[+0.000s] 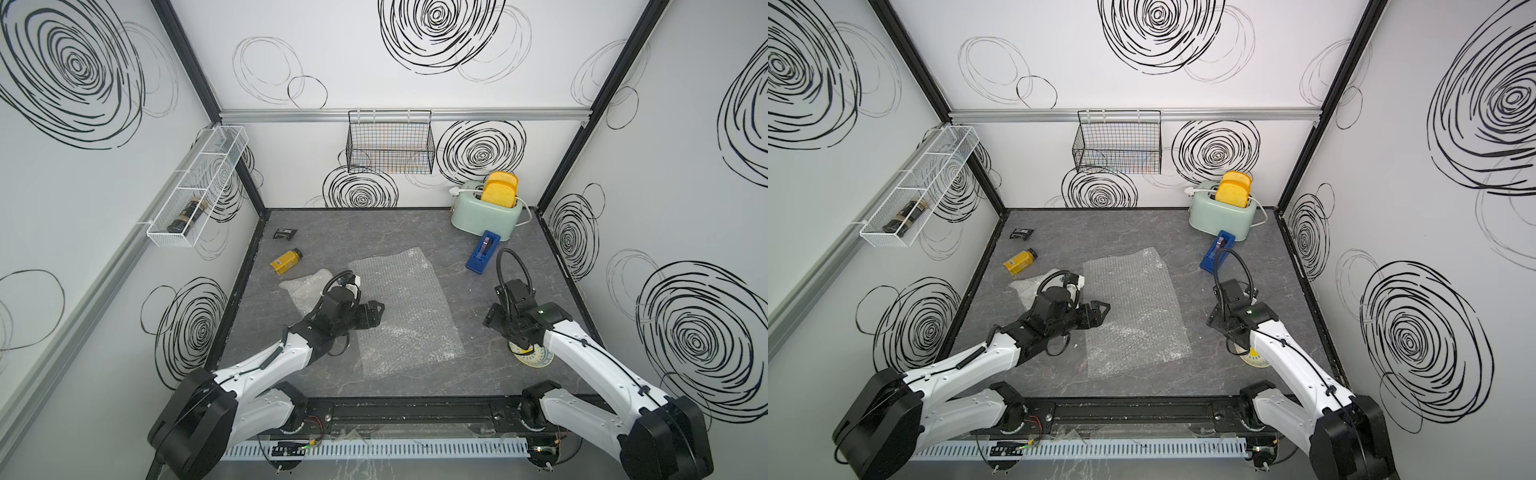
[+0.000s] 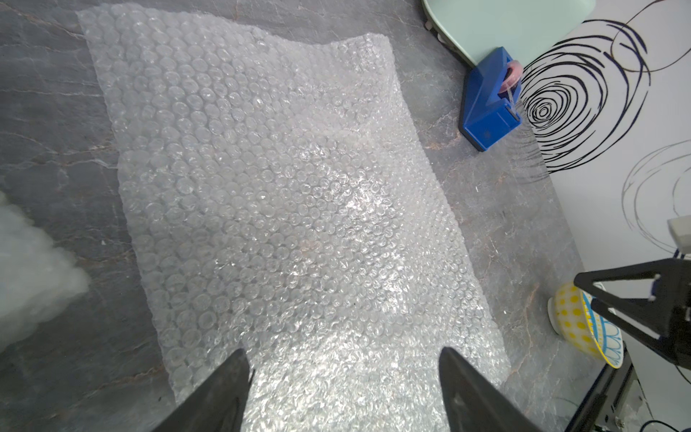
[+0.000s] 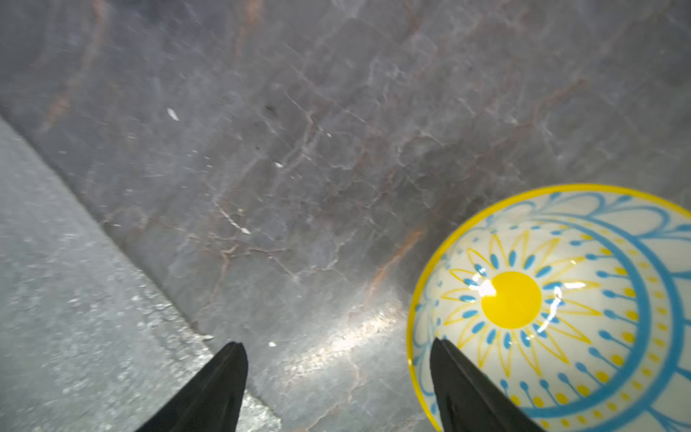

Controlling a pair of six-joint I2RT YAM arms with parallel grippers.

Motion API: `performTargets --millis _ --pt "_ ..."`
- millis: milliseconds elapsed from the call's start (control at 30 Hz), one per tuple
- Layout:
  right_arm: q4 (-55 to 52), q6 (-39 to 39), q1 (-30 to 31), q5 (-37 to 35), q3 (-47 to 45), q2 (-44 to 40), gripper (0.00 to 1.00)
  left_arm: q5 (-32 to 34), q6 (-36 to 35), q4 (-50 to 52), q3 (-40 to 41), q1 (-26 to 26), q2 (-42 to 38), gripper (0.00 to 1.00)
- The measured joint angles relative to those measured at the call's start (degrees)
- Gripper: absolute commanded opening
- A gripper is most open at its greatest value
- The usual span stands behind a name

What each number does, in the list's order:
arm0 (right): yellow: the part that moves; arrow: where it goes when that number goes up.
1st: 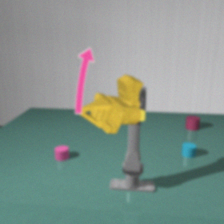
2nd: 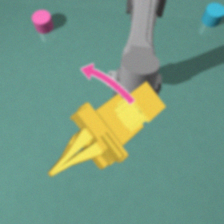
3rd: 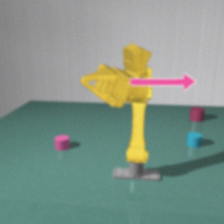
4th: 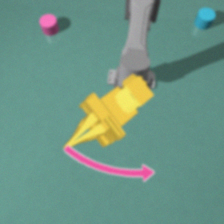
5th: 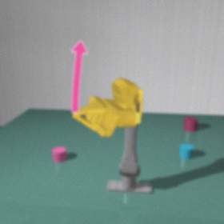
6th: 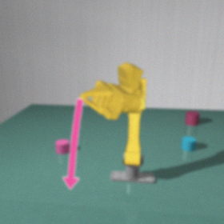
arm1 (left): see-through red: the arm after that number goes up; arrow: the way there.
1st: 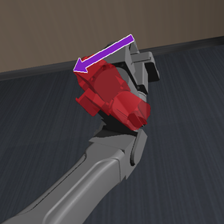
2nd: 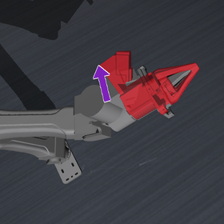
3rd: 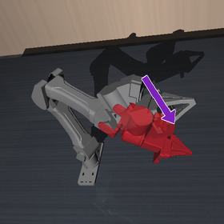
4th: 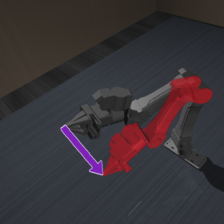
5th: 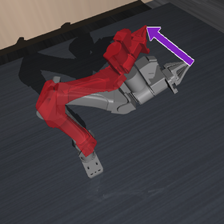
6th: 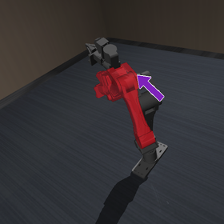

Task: Wrap bowls in bubble wrap
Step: Pick up the bowl from the center of the board.

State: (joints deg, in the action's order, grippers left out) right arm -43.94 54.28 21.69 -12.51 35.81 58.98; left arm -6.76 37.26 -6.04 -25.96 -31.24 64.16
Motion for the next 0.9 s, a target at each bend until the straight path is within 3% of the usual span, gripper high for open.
performTargets --millis 133,433,500,733,900 --pt "-0.6 1.9 0.0 -0.7 -3.4 0.3 0.72 0.0 0.0 0.0 0.0 0.0 -0.4 0.82" --pt "0.0 1.0 -0.3 -3.5 -3.7 5.1 0.12 0.0 0.0 0.0 0.0 0.0 -0.6 0.81" --pt "-1.9 -0.3 -0.3 -5.9 -1.9 6.0 0.03 0.2 -0.1 0.0 0.0 0.0 -0.6 0.81" --pt "-1.9 -4.9 3.5 -7.4 5.6 12.9 0.00 0.6 -0.2 0.2 0.0 0.0 -0.9 0.81" --pt "-1.9 -9.0 11.7 -7.6 22.3 25.1 0.00 3.0 0.0 2.3 0.0 1.4 -1.3 0.75"
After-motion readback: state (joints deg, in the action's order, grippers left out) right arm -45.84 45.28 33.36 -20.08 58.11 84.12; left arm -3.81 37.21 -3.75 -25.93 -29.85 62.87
